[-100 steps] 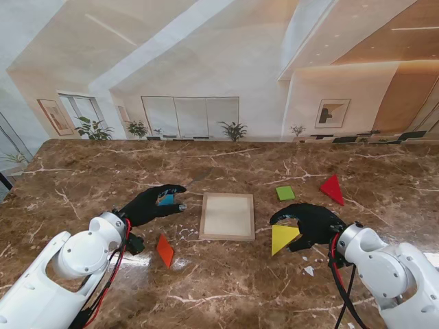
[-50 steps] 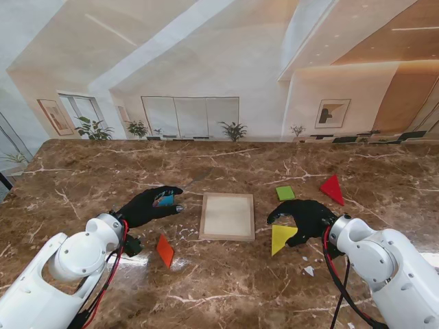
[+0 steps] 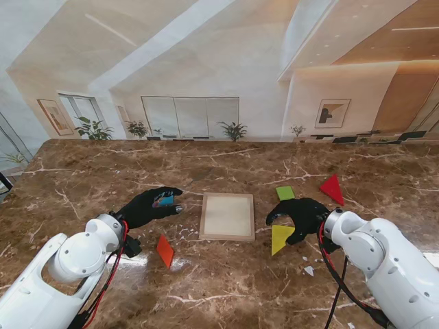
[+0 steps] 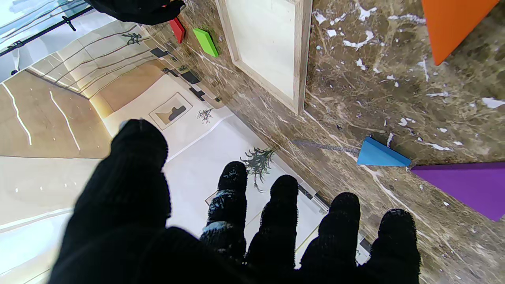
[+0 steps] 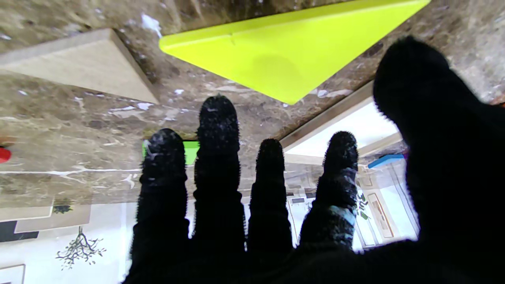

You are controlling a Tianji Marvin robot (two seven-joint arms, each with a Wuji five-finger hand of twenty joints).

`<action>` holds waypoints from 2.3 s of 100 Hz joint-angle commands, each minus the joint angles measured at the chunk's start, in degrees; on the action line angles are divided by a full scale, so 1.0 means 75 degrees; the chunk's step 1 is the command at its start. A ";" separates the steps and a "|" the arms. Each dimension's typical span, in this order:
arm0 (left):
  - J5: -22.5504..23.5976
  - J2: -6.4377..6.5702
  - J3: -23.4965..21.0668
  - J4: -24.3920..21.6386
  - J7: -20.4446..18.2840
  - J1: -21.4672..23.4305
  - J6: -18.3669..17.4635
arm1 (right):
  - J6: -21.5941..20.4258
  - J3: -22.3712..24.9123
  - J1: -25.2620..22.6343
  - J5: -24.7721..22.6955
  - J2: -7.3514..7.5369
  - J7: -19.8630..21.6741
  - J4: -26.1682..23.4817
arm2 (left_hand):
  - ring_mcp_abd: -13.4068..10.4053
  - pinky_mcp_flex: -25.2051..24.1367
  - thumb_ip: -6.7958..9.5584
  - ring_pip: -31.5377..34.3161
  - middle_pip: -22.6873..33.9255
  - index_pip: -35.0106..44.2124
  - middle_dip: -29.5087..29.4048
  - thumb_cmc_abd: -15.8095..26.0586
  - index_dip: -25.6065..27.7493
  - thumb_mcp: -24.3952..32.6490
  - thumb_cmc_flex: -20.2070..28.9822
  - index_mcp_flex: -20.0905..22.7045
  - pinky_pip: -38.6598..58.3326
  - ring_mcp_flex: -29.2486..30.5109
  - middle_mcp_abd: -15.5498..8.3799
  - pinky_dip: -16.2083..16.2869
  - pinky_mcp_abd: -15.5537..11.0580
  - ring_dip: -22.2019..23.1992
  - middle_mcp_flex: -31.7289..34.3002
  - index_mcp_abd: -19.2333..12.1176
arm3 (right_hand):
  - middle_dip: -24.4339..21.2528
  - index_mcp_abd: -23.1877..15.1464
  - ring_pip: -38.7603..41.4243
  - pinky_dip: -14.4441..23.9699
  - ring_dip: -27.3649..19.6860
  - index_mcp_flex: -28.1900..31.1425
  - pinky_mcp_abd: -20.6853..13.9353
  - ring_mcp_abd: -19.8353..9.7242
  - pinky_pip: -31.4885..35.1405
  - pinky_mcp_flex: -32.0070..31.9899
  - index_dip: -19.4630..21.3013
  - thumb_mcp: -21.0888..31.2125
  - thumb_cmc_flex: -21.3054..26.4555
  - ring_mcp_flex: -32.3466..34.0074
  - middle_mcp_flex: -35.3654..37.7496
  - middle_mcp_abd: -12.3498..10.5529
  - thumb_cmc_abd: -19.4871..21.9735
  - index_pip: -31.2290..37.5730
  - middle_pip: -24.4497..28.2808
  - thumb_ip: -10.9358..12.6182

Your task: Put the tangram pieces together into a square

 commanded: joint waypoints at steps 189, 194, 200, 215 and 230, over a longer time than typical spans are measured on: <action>-0.0088 0.0026 -0.0022 -0.0130 -0.0167 0.0208 0.0497 | -0.0337 -0.1567 0.0779 -0.1603 0.0175 -0.2024 0.2017 | -0.0107 -0.0009 0.0105 -0.0095 -0.0019 -0.0069 -0.0044 0.0253 -0.0187 -0.0111 -0.0157 -0.0029 -0.0172 0.0070 -0.0198 0.0177 -0.0127 -0.0067 0.0109 -0.0142 | 0.1447 0.0233 0.0778 -0.0261 -0.0044 0.0787 0.0287 -0.0179 0.1096 0.1075 0.0992 0.0527 0.1038 0.1450 0.2384 -0.0275 -0.1245 0.2888 0.2489 -0.0103; -0.0090 0.0028 -0.0014 -0.0124 -0.0175 0.0203 0.0504 | -0.0341 -0.1499 0.0717 -0.1609 0.0174 -0.1967 0.1930 | -0.0103 -0.0010 0.0105 -0.0093 -0.0018 -0.0069 -0.0043 0.0259 -0.0187 -0.0109 -0.0163 -0.0028 -0.0171 0.0077 -0.0223 0.0178 -0.0129 -0.0066 0.0111 -0.0146 | 0.1529 0.0257 0.0798 -0.0280 -0.0054 0.0850 0.0308 -0.0172 0.1102 0.1093 0.1034 0.0534 0.1043 0.1489 0.2514 -0.0267 -0.1267 0.2983 0.2564 -0.0106; -0.0086 0.0032 -0.0006 -0.0117 -0.0192 0.0196 0.0511 | -0.0385 -0.1468 0.0690 -0.1681 0.0179 -0.2030 0.1904 | -0.0102 -0.0008 0.0106 -0.0093 -0.0019 -0.0070 -0.0043 0.0266 -0.0187 -0.0104 -0.0164 -0.0029 -0.0170 0.0077 -0.0214 0.0179 -0.0129 -0.0066 0.0107 -0.0146 | 0.1605 0.0261 0.0825 -0.0292 -0.0056 0.0914 0.0327 -0.0177 0.1107 0.1118 0.1087 0.0547 0.1043 0.1535 0.2634 -0.0276 -0.1277 0.3094 0.2660 -0.0105; -0.0079 0.0033 0.0013 -0.0093 -0.0196 0.0180 0.0513 | -0.0371 -0.1617 0.0807 -0.1706 0.0181 -0.2261 0.2094 | -0.0127 -0.0013 0.0107 -0.0094 -0.0019 -0.0067 -0.0043 0.0273 -0.0185 -0.0098 -0.0172 -0.0030 -0.0172 0.0077 -0.0219 0.0180 -0.0129 -0.0066 0.0107 -0.0137 | 0.1782 0.0262 0.0915 -0.0322 -0.0056 0.0904 0.0402 -0.0151 0.1098 0.1160 0.1163 0.0571 0.1024 0.1678 0.2947 -0.0269 -0.1305 0.3229 0.2886 -0.0111; -0.0081 0.0033 0.0019 -0.0081 -0.0198 0.0178 0.0523 | -0.0389 -0.1603 0.0789 -0.1776 0.0192 -0.2289 0.2067 | -0.0106 -0.0015 0.0107 -0.0093 -0.0019 -0.0066 -0.0043 0.0271 -0.0185 -0.0095 -0.0176 -0.0023 -0.0172 0.0078 -0.0212 0.0181 -0.0132 -0.0065 0.0104 -0.0138 | 0.1877 0.0433 0.0934 -0.0354 -0.0082 0.1087 0.0478 -0.0139 0.1086 0.1238 0.1158 0.0591 0.1028 0.1839 0.3369 -0.0234 -0.1332 0.3258 0.3001 -0.0114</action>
